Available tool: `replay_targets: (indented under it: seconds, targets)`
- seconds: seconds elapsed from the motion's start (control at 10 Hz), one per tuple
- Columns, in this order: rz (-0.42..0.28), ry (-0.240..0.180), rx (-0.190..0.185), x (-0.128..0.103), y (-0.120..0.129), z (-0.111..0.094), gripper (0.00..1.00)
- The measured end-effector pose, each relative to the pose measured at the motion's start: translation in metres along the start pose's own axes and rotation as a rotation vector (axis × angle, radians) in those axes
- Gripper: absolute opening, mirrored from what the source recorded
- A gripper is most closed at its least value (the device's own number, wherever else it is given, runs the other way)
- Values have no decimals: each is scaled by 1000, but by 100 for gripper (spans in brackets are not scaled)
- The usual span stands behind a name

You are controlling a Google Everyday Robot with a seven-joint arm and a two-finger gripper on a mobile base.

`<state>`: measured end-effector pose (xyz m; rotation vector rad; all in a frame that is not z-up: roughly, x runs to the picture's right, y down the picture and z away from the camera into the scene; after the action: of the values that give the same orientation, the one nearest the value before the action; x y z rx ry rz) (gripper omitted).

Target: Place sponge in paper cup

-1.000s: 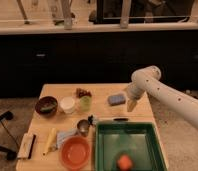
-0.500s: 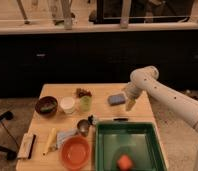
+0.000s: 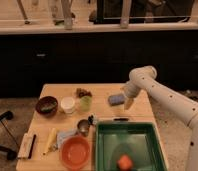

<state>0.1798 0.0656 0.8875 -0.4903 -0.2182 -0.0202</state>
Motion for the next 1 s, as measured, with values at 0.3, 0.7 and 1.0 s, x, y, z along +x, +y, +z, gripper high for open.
replay_targets:
  seconds: [0.3,0.7,1.0]
  targets:
    - [-3,-10,2,6,-7,5,80]
    - [4,-19,-7,8,3,13,80]
    - [14,-33,-8,13,-13,19,80]
